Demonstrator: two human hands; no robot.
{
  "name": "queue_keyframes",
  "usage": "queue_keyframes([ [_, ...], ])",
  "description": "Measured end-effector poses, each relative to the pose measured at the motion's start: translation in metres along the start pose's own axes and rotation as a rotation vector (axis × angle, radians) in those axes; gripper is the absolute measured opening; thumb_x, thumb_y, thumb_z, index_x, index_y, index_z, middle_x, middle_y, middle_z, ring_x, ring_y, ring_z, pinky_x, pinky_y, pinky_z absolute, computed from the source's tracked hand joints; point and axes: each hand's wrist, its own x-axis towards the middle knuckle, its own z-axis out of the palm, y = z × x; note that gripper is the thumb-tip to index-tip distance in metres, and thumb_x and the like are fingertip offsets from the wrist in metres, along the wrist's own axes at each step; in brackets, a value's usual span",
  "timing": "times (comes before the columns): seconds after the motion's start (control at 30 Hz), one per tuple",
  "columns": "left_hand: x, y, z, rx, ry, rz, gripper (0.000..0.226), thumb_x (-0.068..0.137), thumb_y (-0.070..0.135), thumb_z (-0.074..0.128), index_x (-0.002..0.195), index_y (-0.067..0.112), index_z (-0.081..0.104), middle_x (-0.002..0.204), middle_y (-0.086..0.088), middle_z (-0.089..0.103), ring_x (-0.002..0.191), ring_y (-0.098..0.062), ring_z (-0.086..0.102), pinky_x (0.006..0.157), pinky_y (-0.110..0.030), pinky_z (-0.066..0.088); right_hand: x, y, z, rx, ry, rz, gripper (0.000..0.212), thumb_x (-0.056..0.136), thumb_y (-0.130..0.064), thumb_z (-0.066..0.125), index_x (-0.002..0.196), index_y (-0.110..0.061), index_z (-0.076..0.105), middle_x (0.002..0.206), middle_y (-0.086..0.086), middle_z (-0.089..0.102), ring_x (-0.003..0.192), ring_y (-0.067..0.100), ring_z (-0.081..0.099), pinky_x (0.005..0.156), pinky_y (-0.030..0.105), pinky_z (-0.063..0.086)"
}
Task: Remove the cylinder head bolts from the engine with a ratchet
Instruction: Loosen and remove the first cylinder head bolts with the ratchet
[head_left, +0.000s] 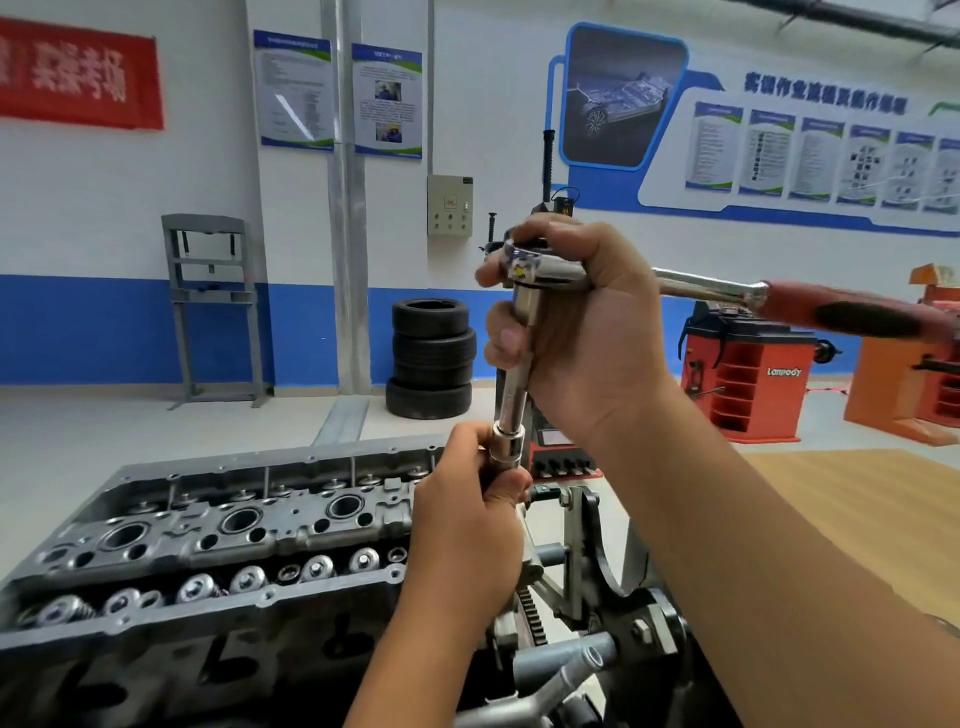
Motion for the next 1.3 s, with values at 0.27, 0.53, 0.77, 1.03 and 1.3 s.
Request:
queue_keyframes([
  [0.27,-0.003,0.0,0.001,0.03,0.023,0.12,0.026,0.102,0.016,0.06,0.096,0.041,0.055,0.082,0.014,0.065,0.071,-0.008,0.059,0.061,-0.02,0.042,0.004,0.007,0.014,-0.207,-0.01,-0.177,0.011,0.082,-0.017,0.055,0.085,-0.008,0.059,0.077,0.017,0.059,0.04,0.024,0.044,0.045,0.027,0.035],
  [0.53,0.0,0.003,0.009,-0.017,0.07,0.096,0.042,0.104,0.004,0.051,0.112,0.045,0.055,0.08,0.011,0.065,0.075,-0.018,0.064,0.07,-0.046,0.056,-0.004,0.004,0.001,-0.043,0.022,-0.079,0.012,0.086,-0.023,0.058,0.092,-0.013,0.06,0.084,0.013,0.064,0.048,0.022,0.044,0.053,0.029,0.033],
  [0.77,-0.001,0.001,0.004,-0.089,0.084,0.07,0.037,0.103,0.011,0.058,0.105,0.047,0.055,0.086,0.014,0.069,0.073,-0.01,0.065,0.06,-0.023,0.053,0.009,0.007,0.015,-0.13,-0.077,-0.027,0.009,0.079,-0.019,0.057,0.084,-0.013,0.062,0.078,0.013,0.06,0.039,0.019,0.04,0.047,0.024,0.025],
  [1.03,0.0,0.0,-0.001,-0.131,0.051,-0.021,0.038,0.095,0.003,0.068,0.095,0.041,0.061,0.087,0.015,0.075,0.084,-0.007,0.072,0.078,-0.027,0.057,0.002,0.008,0.0,-0.003,0.037,-0.046,0.013,0.087,-0.027,0.057,0.092,-0.015,0.058,0.084,0.013,0.064,0.046,0.021,0.042,0.053,0.028,0.028],
  [1.3,0.001,0.001,-0.004,0.01,-0.003,0.06,0.025,0.097,0.01,0.068,0.093,0.033,0.058,0.082,0.016,0.065,0.079,-0.001,0.06,0.067,-0.01,0.042,0.019,-0.002,-0.005,0.149,-0.226,0.18,0.013,0.081,-0.028,0.047,0.086,-0.019,0.055,0.073,0.006,0.058,0.036,0.013,0.031,0.052,0.019,0.019],
])
